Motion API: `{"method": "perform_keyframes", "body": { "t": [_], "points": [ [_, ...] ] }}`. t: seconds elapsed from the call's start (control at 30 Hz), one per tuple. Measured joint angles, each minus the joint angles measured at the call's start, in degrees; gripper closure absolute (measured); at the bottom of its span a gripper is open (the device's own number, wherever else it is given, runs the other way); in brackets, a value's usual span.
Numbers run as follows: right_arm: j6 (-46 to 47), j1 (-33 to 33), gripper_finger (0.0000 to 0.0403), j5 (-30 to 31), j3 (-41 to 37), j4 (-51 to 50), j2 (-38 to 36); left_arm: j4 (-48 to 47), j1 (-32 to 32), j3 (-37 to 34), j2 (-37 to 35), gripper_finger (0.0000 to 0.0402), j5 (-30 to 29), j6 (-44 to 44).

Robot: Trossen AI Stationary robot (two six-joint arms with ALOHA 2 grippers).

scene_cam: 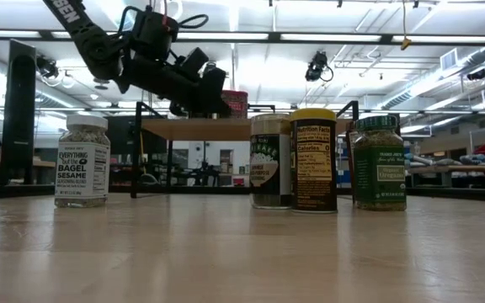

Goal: Shelf spices
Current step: Put the red seasoning can on the shelf

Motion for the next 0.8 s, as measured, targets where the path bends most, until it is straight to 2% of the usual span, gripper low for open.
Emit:
{"method": "perform_keyframes", "body": {
  "t": [0.6,0.8],
  "points": [
    [-0.18,-0.01,0.0402,-0.02,0.0,0.0,0.0,-2.05,3.75,1.85,0.0,0.0401,-0.64,-0.19],
    [-0.2,-0.11,0.0401,-0.02,0.0,0.0,0.0,-1.89,3.0,1.85,0.02,0.0401,3.63,-1.21]
  ]
}}
